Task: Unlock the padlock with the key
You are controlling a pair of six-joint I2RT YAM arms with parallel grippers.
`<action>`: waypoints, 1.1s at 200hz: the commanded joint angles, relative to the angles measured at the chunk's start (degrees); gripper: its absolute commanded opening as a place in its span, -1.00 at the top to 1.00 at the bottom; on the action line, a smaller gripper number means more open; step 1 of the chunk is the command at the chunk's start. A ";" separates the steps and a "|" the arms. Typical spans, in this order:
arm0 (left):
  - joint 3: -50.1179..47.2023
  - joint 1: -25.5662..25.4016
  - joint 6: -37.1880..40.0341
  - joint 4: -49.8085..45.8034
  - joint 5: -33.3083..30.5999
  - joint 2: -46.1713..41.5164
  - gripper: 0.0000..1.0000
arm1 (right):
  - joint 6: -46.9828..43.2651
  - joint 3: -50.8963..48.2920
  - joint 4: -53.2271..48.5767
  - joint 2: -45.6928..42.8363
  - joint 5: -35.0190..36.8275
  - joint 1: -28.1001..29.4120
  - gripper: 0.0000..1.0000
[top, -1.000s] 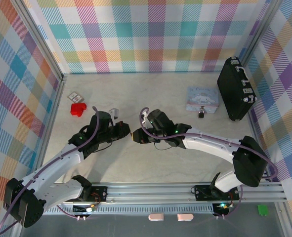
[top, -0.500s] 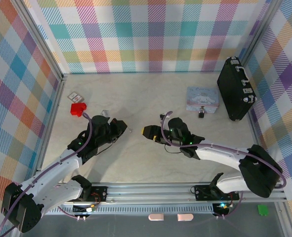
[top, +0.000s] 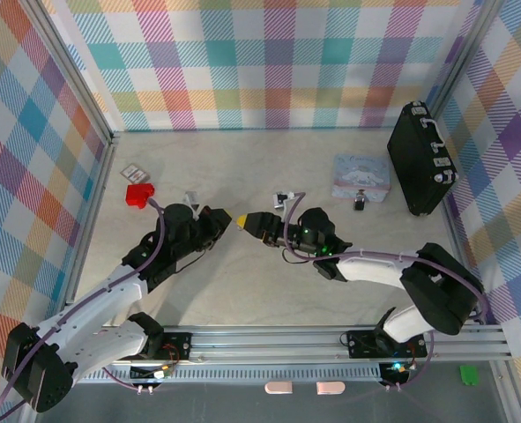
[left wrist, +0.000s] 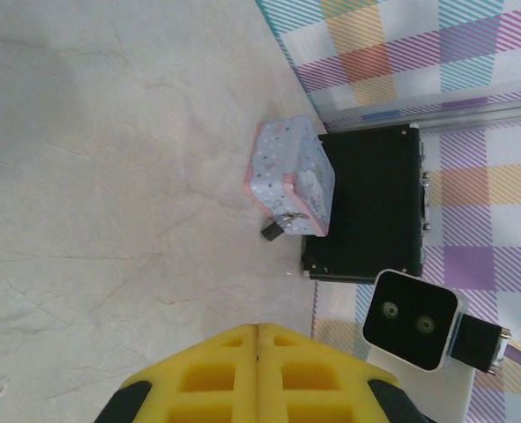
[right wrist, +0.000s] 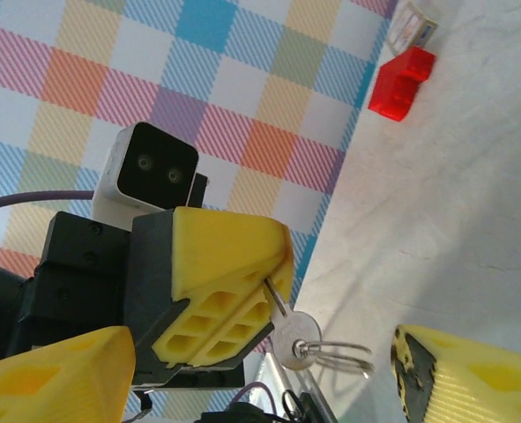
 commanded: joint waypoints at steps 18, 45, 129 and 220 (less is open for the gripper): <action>2.89 -1.80 -1.70 4.61 0.70 1.17 1.00 | 0.98 1.94 6.30 2.19 -4.10 -0.40 -0.38; 3.01 -2.22 -1.76 3.97 -0.15 1.16 1.00 | 0.21 2.16 5.89 1.47 -5.09 -0.39 -0.20; 2.00 -2.29 -1.76 0.15 -3.16 -0.74 1.00 | -1.14 0.07 4.37 -2.11 -3.11 -0.41 0.14; 2.08 -2.28 -1.94 -0.64 -3.03 -0.96 1.00 | -1.39 0.93 1.77 -2.29 -3.34 -0.42 0.49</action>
